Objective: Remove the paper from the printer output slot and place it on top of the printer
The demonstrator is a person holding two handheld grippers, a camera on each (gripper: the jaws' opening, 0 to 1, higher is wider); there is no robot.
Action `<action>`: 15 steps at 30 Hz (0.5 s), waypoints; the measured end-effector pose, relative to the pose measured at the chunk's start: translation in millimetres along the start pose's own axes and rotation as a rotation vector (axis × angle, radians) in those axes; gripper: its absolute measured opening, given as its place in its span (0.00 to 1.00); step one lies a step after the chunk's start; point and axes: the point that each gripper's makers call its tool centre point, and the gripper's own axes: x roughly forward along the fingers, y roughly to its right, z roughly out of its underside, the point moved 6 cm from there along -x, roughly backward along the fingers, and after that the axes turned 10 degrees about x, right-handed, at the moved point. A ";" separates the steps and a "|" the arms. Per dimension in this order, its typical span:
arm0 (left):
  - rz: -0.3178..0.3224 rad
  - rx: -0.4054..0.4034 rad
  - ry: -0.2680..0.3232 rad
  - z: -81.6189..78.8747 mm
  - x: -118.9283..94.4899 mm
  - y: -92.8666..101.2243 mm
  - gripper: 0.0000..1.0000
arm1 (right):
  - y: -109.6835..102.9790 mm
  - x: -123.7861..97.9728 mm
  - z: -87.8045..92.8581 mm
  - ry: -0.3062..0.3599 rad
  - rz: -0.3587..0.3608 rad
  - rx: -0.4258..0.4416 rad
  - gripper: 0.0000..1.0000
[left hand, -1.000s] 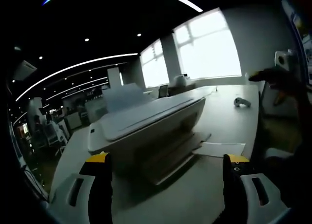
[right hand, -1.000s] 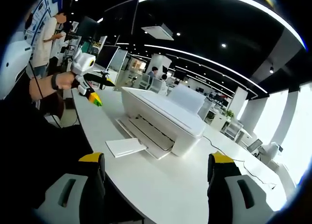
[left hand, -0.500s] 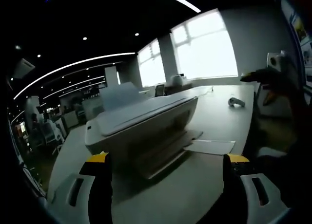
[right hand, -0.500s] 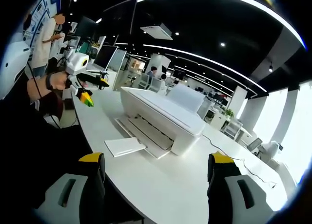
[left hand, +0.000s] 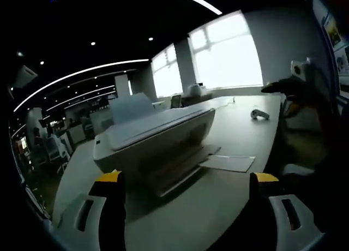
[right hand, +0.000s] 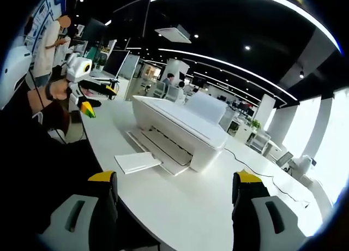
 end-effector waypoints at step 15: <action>0.010 0.020 -0.010 -4.6 -16.9 9.9 0.97 | 1.1 -0.8 -1.7 0.007 0.004 0.003 0.82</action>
